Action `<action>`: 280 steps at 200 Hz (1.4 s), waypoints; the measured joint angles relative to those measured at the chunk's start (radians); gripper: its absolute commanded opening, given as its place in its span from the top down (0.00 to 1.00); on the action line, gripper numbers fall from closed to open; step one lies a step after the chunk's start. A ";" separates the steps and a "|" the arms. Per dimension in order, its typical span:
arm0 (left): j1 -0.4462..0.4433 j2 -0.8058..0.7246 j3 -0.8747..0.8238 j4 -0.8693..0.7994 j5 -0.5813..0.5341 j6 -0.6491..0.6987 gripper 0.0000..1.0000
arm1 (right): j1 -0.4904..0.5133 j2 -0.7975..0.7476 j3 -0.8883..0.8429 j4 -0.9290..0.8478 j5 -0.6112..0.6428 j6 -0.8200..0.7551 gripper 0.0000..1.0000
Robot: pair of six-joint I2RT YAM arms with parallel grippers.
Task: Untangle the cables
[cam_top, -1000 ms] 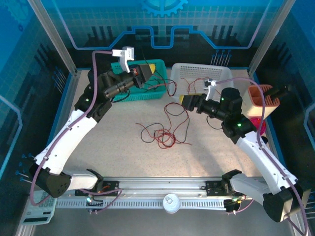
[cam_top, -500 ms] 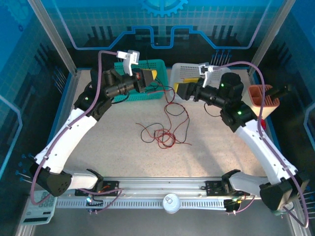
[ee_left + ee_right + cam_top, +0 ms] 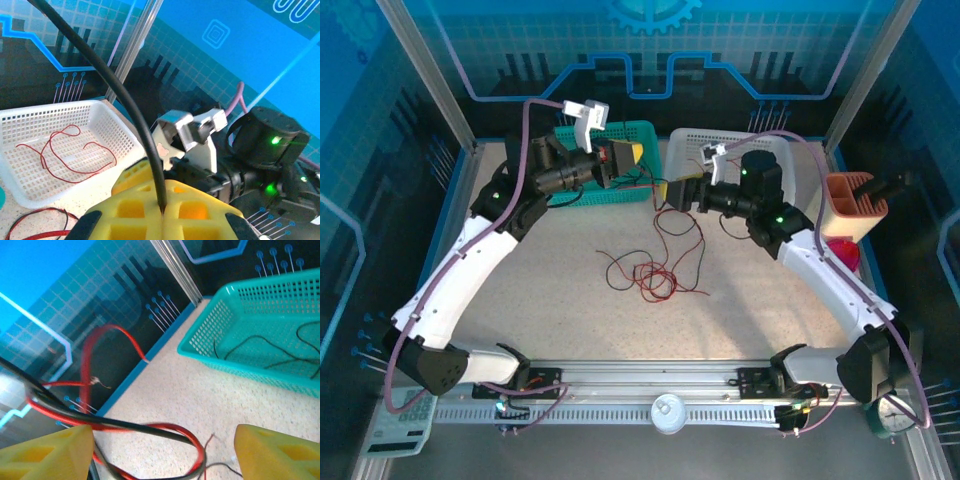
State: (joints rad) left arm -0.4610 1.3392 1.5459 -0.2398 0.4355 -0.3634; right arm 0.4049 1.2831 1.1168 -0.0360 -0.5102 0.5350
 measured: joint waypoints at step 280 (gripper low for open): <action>0.000 0.000 0.021 0.000 -0.001 -0.004 1.00 | -0.085 0.054 -0.175 0.059 0.095 0.250 0.30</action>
State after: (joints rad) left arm -0.4610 1.3388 1.5673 -0.2398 0.4343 -0.3672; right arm 0.3195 1.3373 0.9417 0.0231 -0.4149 0.7849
